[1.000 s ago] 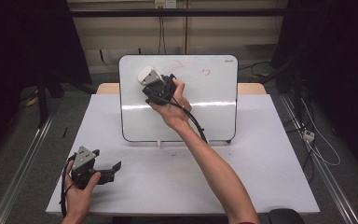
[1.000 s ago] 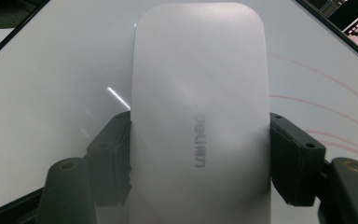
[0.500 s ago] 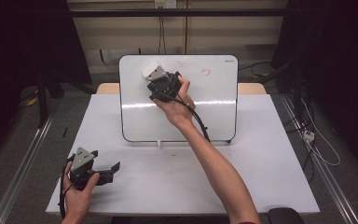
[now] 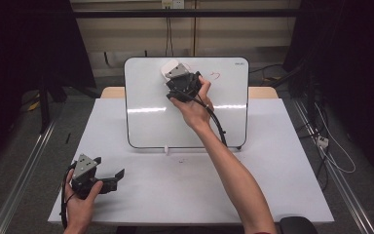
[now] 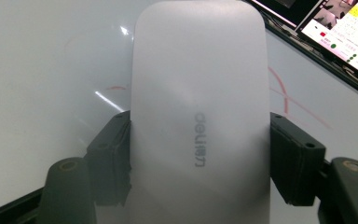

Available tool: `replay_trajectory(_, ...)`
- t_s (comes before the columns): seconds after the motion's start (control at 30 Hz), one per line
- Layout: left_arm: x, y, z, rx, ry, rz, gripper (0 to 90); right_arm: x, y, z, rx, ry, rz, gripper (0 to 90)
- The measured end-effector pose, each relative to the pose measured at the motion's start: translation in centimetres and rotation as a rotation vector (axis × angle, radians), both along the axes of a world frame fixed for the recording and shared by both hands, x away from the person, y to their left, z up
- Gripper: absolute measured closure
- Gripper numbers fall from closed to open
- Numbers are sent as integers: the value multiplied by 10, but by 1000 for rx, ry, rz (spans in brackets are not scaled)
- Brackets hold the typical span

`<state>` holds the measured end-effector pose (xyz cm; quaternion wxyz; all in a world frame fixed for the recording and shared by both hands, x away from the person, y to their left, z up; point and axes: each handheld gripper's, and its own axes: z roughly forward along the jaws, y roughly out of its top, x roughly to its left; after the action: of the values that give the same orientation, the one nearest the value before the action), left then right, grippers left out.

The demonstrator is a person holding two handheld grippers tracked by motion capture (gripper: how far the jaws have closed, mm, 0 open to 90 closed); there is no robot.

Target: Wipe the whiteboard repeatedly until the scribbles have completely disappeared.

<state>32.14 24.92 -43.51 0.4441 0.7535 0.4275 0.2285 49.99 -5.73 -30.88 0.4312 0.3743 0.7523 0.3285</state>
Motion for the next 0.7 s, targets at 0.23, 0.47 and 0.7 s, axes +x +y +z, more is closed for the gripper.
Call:
replay_trajectory(0.23, 0, 0, 0, 5, 1, 1, 52, 0, -17, 2, 26, 2, -36, 316)
replay_trajectory(0.47, 0, 0, -1, 7, 0, 0, 52, 0, -39, 4, 52, 3, -62, 315)
replay_trajectory(0.7, 0, 0, -1, 8, 1, 3, 52, -1, -64, 5, 86, 2, -102, 316)
